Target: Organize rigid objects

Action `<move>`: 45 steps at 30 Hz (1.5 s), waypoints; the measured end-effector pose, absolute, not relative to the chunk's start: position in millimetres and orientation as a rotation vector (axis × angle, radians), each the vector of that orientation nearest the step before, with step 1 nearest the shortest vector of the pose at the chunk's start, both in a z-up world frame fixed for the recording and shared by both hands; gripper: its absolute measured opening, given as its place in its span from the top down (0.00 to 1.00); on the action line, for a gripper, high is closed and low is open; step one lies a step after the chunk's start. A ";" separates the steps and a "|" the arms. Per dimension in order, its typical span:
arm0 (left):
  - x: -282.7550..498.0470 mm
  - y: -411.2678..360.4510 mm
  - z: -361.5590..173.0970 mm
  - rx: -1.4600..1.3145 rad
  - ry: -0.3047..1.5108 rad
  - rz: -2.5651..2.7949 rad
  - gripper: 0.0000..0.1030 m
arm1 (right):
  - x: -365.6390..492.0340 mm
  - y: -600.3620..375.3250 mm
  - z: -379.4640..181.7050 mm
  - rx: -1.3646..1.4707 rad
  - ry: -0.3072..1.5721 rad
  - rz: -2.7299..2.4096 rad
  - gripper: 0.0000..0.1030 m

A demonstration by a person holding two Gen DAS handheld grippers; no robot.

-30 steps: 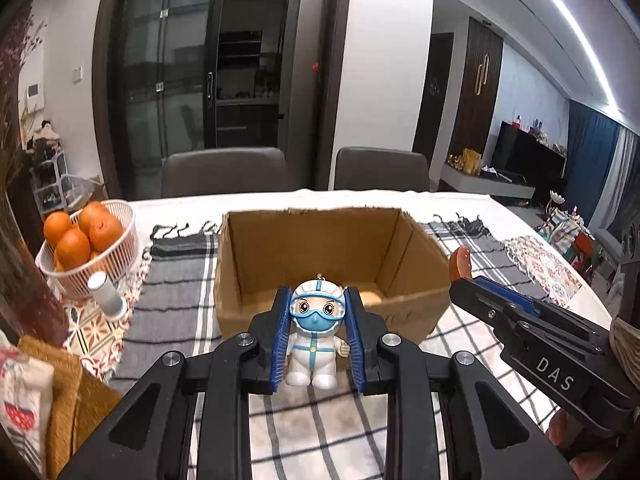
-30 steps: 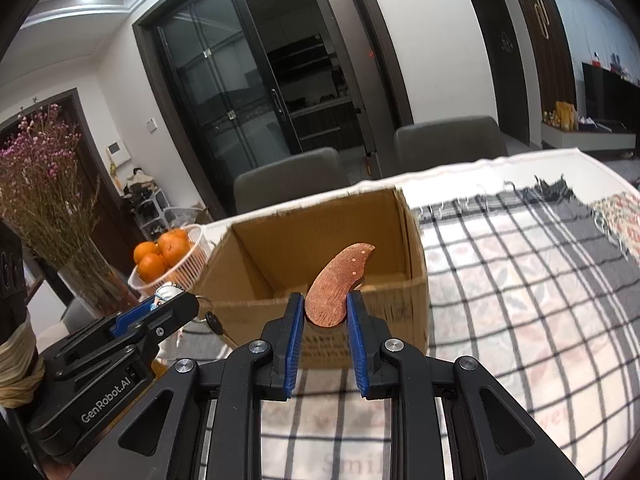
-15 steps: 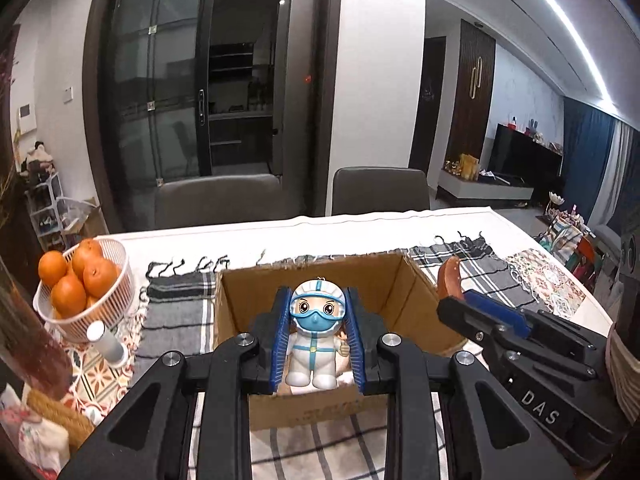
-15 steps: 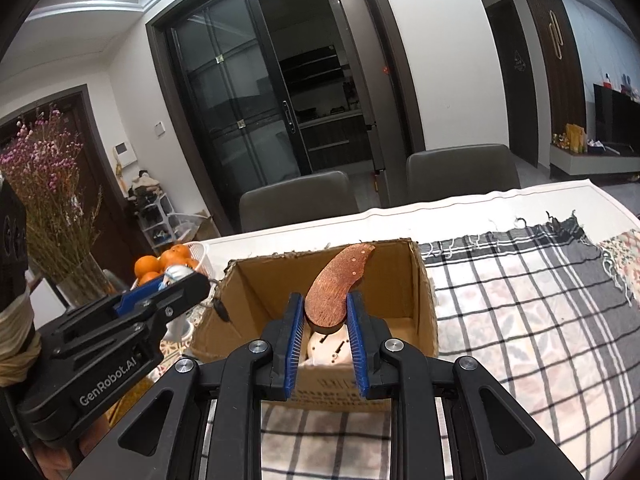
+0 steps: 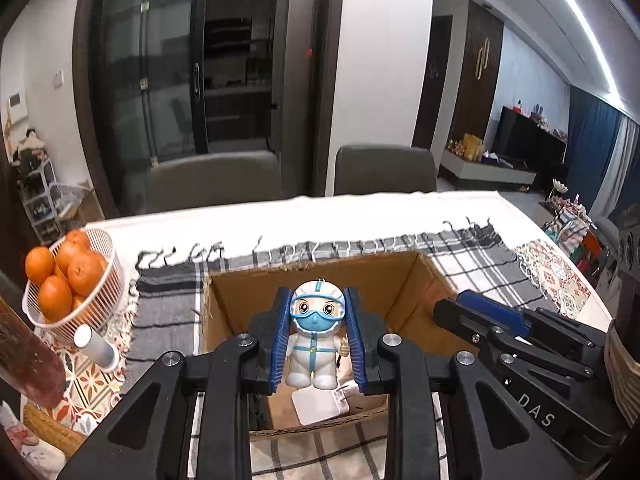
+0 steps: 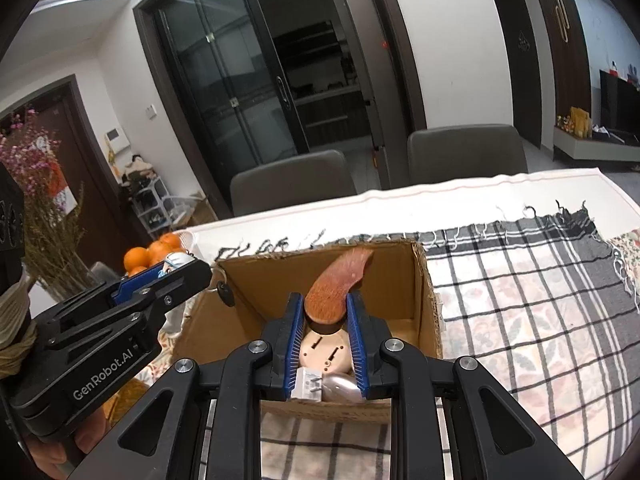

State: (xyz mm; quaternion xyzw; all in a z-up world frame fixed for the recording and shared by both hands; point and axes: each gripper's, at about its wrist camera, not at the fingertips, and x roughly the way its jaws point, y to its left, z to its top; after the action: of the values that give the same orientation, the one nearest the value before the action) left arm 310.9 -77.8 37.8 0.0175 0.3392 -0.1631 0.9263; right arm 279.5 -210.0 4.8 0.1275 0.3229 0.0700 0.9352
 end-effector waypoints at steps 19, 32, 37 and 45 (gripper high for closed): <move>247.4 -51.5 29.2 0.047 0.639 -0.155 0.20 | 239.0 -212.6 8.8 0.167 0.661 -0.032 0.39; 159.0 -33.2 56.3 0.057 0.502 -0.056 0.00 | 155.2 -204.2 40.1 0.102 0.550 -0.107 0.24; 133.1 -27.9 57.4 0.059 0.495 -0.033 0.00 | 128.2 -197.3 45.4 0.086 0.530 -0.115 0.22; 100.5 -22.3 58.9 0.060 0.484 0.007 0.00 | 100.5 -188.5 44.8 0.086 0.539 -0.103 0.22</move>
State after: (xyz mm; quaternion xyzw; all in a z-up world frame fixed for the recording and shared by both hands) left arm 100.5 -22.3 58.9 0.0296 0.2394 0.0033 0.9705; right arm 100.5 -188.5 44.8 0.0423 0.2662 -0.0506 0.9617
